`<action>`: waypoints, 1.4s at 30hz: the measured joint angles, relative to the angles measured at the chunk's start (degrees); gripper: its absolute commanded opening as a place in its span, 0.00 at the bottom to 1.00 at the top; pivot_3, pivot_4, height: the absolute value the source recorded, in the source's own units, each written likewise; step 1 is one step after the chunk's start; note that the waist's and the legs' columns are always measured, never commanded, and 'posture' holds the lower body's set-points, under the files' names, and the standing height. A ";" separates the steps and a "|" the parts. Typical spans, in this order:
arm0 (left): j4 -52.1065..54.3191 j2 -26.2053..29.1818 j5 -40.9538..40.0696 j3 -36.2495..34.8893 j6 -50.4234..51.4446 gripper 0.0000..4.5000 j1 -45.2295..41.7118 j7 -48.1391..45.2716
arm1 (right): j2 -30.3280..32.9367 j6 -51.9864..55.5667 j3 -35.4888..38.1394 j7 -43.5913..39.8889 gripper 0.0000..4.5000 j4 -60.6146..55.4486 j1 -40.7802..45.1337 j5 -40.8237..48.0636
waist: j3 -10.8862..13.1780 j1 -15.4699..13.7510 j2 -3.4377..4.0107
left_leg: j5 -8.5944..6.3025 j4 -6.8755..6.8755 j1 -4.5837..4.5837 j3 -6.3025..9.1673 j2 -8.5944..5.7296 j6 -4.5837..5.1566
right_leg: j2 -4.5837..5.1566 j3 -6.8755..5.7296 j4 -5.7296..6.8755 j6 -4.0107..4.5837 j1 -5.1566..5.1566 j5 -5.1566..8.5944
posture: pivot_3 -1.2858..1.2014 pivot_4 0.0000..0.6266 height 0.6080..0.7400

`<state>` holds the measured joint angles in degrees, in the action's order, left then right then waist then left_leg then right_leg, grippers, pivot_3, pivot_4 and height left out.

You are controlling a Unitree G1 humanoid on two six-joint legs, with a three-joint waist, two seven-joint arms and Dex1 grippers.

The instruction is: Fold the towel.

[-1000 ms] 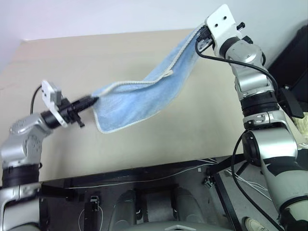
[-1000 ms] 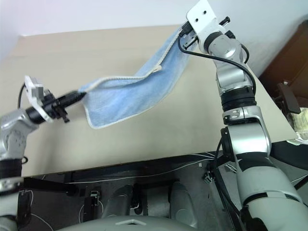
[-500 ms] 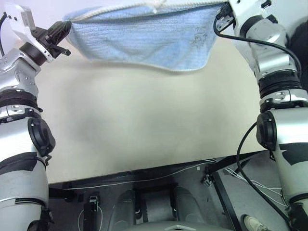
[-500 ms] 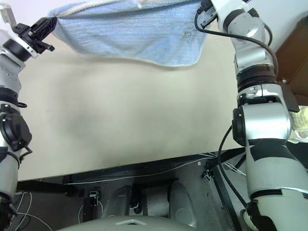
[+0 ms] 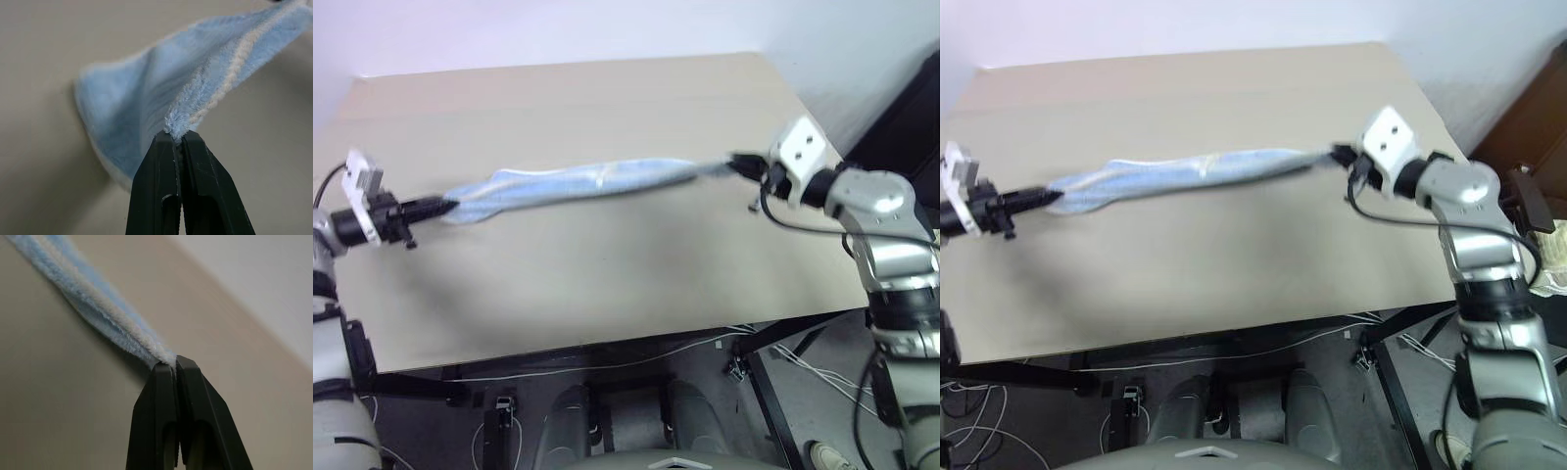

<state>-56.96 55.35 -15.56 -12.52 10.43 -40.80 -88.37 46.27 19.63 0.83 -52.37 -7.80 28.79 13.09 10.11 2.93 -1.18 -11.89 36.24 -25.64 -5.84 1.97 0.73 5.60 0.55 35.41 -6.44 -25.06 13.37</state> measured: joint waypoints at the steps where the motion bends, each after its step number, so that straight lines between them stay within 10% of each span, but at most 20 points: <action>1: 3.38 0.23 -0.68 -0.16 1.55 0.01 2.74 -0.39 | 1.22 1.24 0.43 -1.50 0.00 -2.54 -2.12 1.49 | 0.00 -0.28 0.00 | 0.00 0.00 0.03 0.01 0.01 0.00 | 0.02 0.00 -0.01 0.18 0.01 0.04 | 0.52 0.24 1.00; 9: 33.94 2.68 -7.48 -2.77 14.52 0.01 23.47 1.31 | 12.93 5.13 4.53 -13.46 0.00 -12.73 -19.02 7.80 | -0.05 -0.71 -0.07 | -0.10 0.03 0.30 0.18 0.05 -0.16 | 0.27 0.00 -0.15 0.51 0.26 -0.01 | 0.52 0.24 1.00; 21: 43.94 9.53 -8.67 -6.62 15.90 0.01 40.92 1.11 | 14.48 5.78 7.07 -18.71 0.00 -13.74 -30.62 10.55 | -0.05 -0.68 -0.07 | -0.13 -0.14 0.23 0.12 0.07 -0.21 | 0.41 0.05 -0.31 0.60 -0.16 -0.01 | 0.52 0.24 1.00; 42: 20.28 4.62 -8.63 0.33 16.17 0.01 16.98 2.80 | 4.21 -3.77 -6.17 -18.14 0.00 13.66 -0.13 1.25 | -0.06 -0.52 -0.09 | -0.07 -0.03 -0.08 -0.02 0.01 -0.12 | 0.23 0.10 -0.17 0.71 -0.25 -0.08 | 0.52 0.24 1.00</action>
<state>-36.68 59.97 -24.19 -12.19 26.60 -23.81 -85.57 50.48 15.86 -5.35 -70.51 5.86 28.66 14.35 10.05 2.41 -1.27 -11.95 36.21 -25.73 -5.87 1.98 0.61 5.83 0.65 35.24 -5.73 -25.31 13.29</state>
